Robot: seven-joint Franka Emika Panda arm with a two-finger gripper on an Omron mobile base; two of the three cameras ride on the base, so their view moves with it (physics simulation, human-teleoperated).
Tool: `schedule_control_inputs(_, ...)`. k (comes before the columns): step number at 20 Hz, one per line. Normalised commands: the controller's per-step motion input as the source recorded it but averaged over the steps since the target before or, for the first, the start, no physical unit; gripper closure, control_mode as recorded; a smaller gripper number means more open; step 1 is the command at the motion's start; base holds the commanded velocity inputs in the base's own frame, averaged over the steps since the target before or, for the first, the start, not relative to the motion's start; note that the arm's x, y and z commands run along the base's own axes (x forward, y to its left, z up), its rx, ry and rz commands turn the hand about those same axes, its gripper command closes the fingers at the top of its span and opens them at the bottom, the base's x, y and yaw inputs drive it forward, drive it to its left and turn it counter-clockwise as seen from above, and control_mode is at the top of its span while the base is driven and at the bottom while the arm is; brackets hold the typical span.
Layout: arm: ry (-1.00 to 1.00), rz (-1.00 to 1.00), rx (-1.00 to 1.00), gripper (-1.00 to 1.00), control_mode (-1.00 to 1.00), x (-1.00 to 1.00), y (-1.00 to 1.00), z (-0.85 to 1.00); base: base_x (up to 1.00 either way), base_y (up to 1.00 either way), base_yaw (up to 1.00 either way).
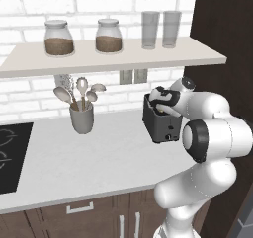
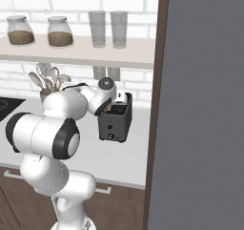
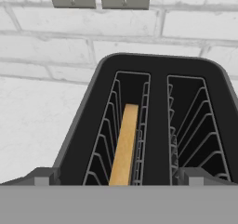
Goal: Start the toaster. Once the lever pops up, take the bread to the plate on the dining counter.
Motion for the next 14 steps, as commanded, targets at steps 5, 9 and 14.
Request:
schedule_control_inputs(5,0.00,0.00,0.00,-1.00,-1.00,0.00,0.00,0.00,0.00,0.00,0.00)
schedule_control_inputs(9,0.00,0.00,0.00,-1.00,-1.00,0.00,0.00,0.00,0.00,0.00,0.00)
schedule_control_inputs(14,0.00,0.00,0.00,-1.00,-1.00,0.00,0.00,0.00,0.00,0.00,0.00)
